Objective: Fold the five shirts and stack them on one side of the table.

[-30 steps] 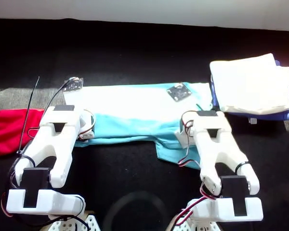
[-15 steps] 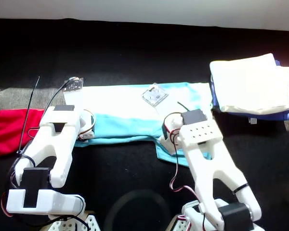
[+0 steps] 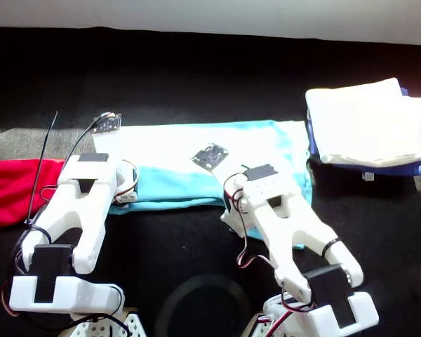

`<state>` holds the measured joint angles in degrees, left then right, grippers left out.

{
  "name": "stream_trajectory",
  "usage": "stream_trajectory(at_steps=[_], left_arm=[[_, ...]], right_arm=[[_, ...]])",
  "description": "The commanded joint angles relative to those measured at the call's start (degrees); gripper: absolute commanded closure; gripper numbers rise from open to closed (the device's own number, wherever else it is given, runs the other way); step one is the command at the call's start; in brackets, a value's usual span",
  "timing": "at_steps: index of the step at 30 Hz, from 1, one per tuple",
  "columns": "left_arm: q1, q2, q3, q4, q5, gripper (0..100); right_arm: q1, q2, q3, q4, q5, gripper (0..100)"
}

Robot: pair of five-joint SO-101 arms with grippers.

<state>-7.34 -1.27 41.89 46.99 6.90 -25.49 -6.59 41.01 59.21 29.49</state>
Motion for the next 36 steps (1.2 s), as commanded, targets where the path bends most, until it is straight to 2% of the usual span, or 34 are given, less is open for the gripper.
stream_trajectory(at_steps=[1,4,5,12,19,25,29,31,36], left_arm=[[0.5,0.5,-1.2,0.0,0.1,99],[0.5,0.5,-1.2,0.0,0.1,99],[0.5,0.5,-1.2,0.0,0.1,99],[0.5,0.5,-1.3,0.0,0.1,99],[0.5,0.5,-1.3,0.0,0.1,99],[0.5,0.5,-1.3,0.0,0.1,99],[0.5,0.5,-1.3,0.0,0.1,99],[0.5,0.5,-1.3,0.0,0.1,99],[0.5,0.5,-1.3,0.0,0.1,99]], right_arm=[[2.5,0.8,-0.9,-2.3,0.4,88.4],[5.9,0.7,-4.6,-1.6,0.4,98.8],[7.0,0.7,-6.2,-0.5,0.4,99.5],[8.4,0.7,-17.4,9.3,0.4,99.2],[4.8,0.6,-21.1,20.9,0.7,99.2],[1.4,0.7,-20.1,22.6,0.9,99.2],[1.5,1.2,-18.6,22.1,0.9,99.2],[1.5,1.3,-18.2,22.4,0.8,97.2],[0.6,0.6,-17.5,24.7,0.7,78.6]])
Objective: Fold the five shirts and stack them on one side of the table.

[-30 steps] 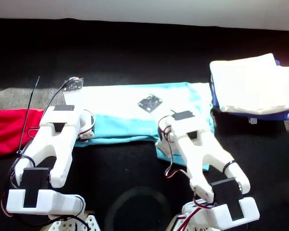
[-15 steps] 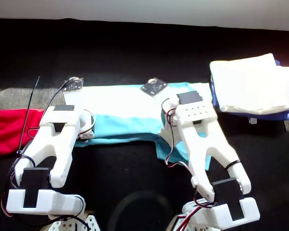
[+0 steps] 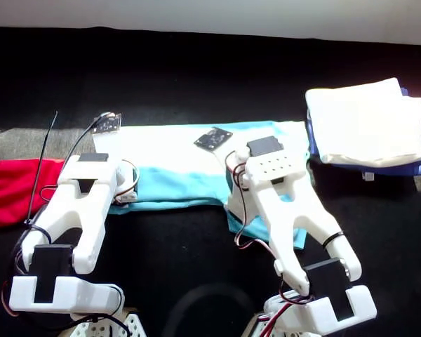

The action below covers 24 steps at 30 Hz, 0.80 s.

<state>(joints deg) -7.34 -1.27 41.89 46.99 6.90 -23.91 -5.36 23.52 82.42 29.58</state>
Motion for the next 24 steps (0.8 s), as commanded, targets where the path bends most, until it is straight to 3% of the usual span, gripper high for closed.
stream_trajectory(at_steps=[1,7,24], left_arm=[[0.5,0.5,-1.3,0.0,0.1,99],[0.5,0.5,-1.3,0.0,0.1,99],[0.5,0.6,-1.3,-0.1,0.1,99]], right_arm=[[-1.5,-0.7,-0.1,2.2,0.7,78.3],[-1.1,-4.4,3.2,1.8,4.5,79.5],[2.2,-6.0,29.8,-28.7,5.5,79.3]])
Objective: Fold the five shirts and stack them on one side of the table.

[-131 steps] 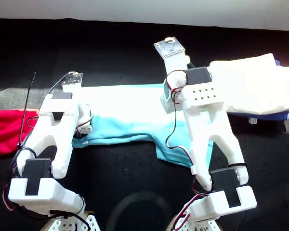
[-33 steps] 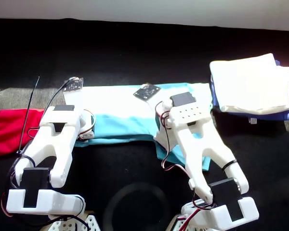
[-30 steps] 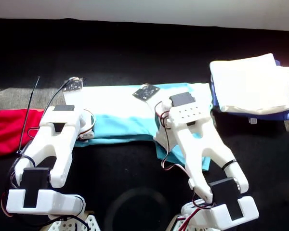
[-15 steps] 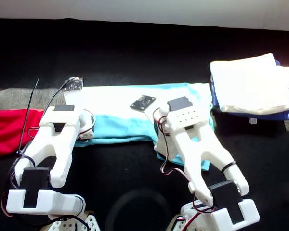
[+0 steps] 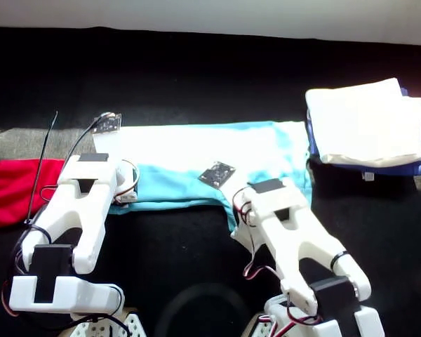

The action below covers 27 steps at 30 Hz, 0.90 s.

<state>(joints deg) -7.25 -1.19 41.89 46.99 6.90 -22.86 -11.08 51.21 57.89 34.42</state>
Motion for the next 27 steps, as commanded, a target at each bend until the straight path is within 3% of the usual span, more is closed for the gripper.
stream_trajectory(at_steps=[1,9,18,25,27], left_arm=[[0.4,0.5,-1.3,-0.1,0.1,99],[0.4,0.5,-1.3,-0.1,0.1,99],[0.4,0.5,-1.3,-0.1,0.1,99],[0.4,0.5,-1.3,-0.1,0.1,99],[0.4,0.5,-1.3,-0.1,0.1,99]], right_arm=[[1.9,-0.2,2.8,-5.2,0.6,79.3],[11.0,0.8,2.7,-2.8,5.2,79.3],[11.7,2.3,2.6,-7.0,5.5,79.8],[11.8,12.1,-6.8,-2.8,5.5,99.6],[11.8,14.3,-10.0,-0.9,5.5,98.8]])
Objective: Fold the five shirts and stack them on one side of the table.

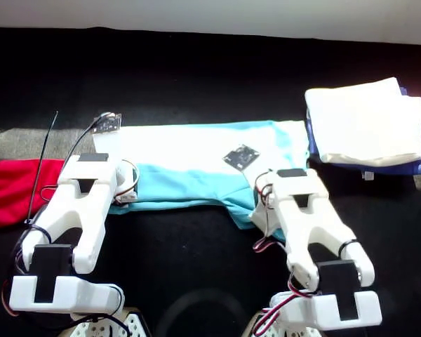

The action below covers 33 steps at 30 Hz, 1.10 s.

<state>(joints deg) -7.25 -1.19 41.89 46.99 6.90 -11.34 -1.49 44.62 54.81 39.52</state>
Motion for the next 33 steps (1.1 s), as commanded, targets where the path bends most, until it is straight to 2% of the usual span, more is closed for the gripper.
stream_trajectory(at_steps=[1,8,12,23,27,33], left_arm=[[0.4,0.5,-1.3,-0.1,0.1,99],[0.4,0.5,-1.3,-0.1,0.1,99],[0.4,0.5,-1.3,-0.1,0.1,99],[0.4,0.5,-1.3,-0.1,0.1,99],[0.4,0.5,-1.3,-0.1,0.1,99],[0.4,0.5,-1.3,-0.1,0.1,99]], right_arm=[[0.3,5.3,-5.0,3.4,0.4,99.1],[0.9,2.4,-19.1,13.4,0.4,99.3],[3.8,2.9,-29.7,14.5,0.2,99.3],[4.7,24.0,-58.0,14.8,0.0,99.3],[4.7,31.3,-67.2,14.8,-5.5,97.9],[4.7,39.4,-77.6,14.8,-17.8,79.3]])
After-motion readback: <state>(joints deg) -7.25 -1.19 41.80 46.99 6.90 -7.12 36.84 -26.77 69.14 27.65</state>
